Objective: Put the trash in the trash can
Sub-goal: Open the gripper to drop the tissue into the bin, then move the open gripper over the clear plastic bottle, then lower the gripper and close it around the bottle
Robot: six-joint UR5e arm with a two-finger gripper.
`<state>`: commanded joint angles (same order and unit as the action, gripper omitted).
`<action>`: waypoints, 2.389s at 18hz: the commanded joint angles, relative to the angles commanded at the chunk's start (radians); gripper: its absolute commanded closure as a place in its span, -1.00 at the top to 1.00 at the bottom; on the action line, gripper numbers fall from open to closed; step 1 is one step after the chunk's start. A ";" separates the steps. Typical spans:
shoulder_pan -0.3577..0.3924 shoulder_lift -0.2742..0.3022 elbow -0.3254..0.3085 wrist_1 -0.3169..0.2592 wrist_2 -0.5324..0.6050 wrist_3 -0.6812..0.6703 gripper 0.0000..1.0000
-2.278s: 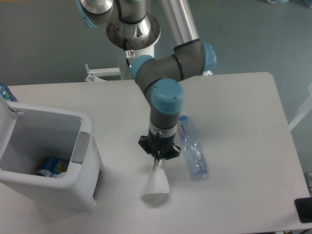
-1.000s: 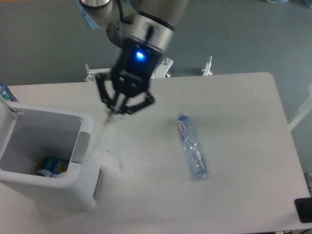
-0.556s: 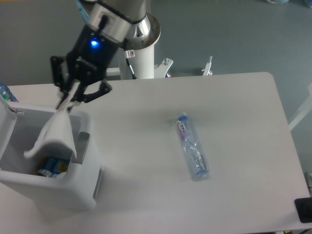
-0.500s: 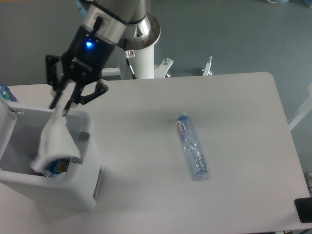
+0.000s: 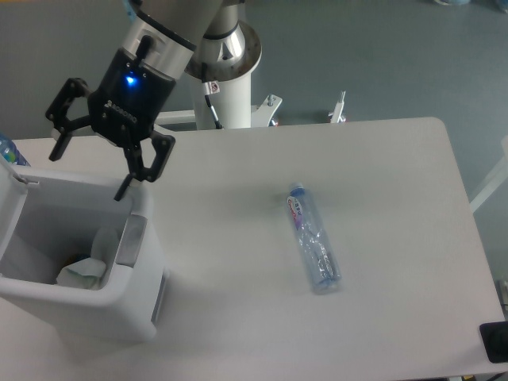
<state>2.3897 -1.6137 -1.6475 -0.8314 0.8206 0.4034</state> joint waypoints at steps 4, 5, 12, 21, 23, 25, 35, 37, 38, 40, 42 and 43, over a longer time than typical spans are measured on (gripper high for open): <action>0.114 -0.040 -0.018 0.005 0.087 0.012 1.00; 0.117 -0.043 -0.012 0.002 0.109 0.012 1.00; 0.172 -0.155 0.009 0.003 0.320 0.093 1.00; 0.207 -0.350 0.028 -0.046 0.687 0.158 1.00; 0.181 -0.359 0.025 -0.052 0.741 0.160 1.00; 0.154 -0.393 0.029 -0.049 0.791 0.158 1.00; 0.100 -0.480 0.031 -0.051 0.862 0.153 1.00; 0.091 -0.494 0.032 -0.051 0.874 0.150 1.00; 0.085 -0.502 0.032 -0.049 0.884 0.150 1.00; 0.080 -0.515 0.031 -0.048 0.913 0.150 1.00; 0.068 -0.523 0.032 -0.044 0.940 0.150 0.98; 0.066 -0.525 0.031 -0.043 0.946 0.149 0.95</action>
<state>2.4559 -2.1384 -1.6168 -0.8744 1.7671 0.5522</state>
